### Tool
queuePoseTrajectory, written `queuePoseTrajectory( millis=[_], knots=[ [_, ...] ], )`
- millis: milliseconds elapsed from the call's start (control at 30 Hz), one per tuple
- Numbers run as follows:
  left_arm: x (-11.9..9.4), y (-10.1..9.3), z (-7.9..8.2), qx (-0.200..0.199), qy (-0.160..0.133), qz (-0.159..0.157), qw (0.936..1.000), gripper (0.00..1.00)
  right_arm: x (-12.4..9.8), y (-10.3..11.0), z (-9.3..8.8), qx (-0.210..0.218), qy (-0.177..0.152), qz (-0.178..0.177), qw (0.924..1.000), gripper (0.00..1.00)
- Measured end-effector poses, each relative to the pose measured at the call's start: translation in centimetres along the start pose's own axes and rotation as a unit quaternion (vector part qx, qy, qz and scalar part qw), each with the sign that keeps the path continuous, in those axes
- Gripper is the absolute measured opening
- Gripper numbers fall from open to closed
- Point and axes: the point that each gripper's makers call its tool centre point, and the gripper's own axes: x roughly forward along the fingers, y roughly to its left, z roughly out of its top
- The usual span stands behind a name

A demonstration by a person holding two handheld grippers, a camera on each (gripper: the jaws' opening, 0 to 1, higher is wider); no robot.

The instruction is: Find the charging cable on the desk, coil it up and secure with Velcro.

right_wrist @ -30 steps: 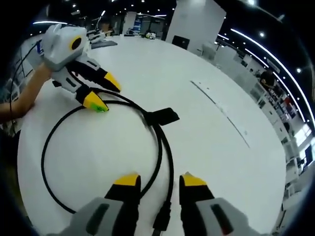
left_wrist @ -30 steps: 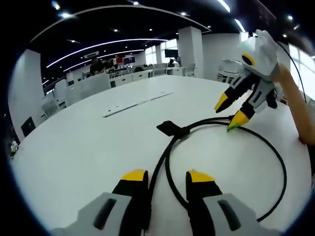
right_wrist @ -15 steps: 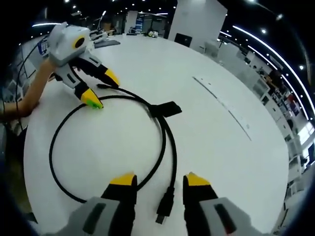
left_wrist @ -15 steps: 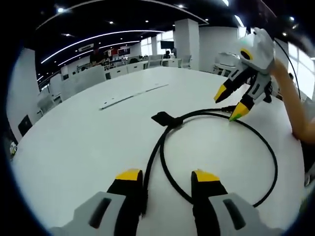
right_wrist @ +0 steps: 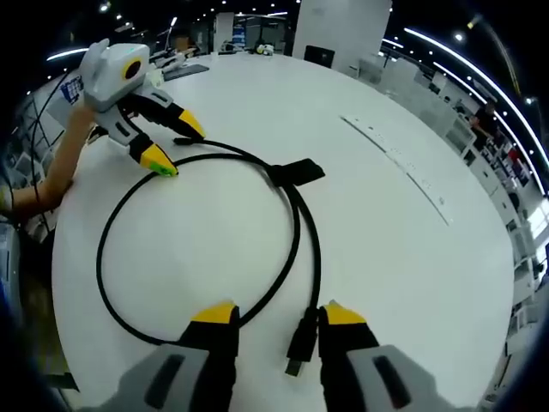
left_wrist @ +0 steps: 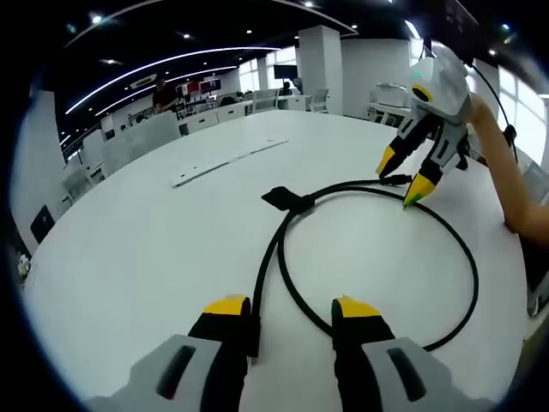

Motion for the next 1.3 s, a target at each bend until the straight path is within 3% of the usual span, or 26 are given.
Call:
queuePoseTrajectory(
  millis=[567,1033,1300],
  knots=[
    [0.1,0.0,-0.4,-0.015,0.013,0.006,0.9998,0.21,0.1,0.9,0.1,-0.032,0.012,-0.005,0.9994,0.22],
    [0.6,0.8,-0.4,-0.058,0.014,0.031,0.9978,0.09,0.6,0.5,0.9,-0.006,0.007,-0.016,0.9998,0.17],
    [0.7,0.9,-0.5,-0.077,0.015,0.041,0.9961,0.08,0.8,0.3,1.1,0.006,0.010,-0.027,0.9996,0.16]
  ],
)
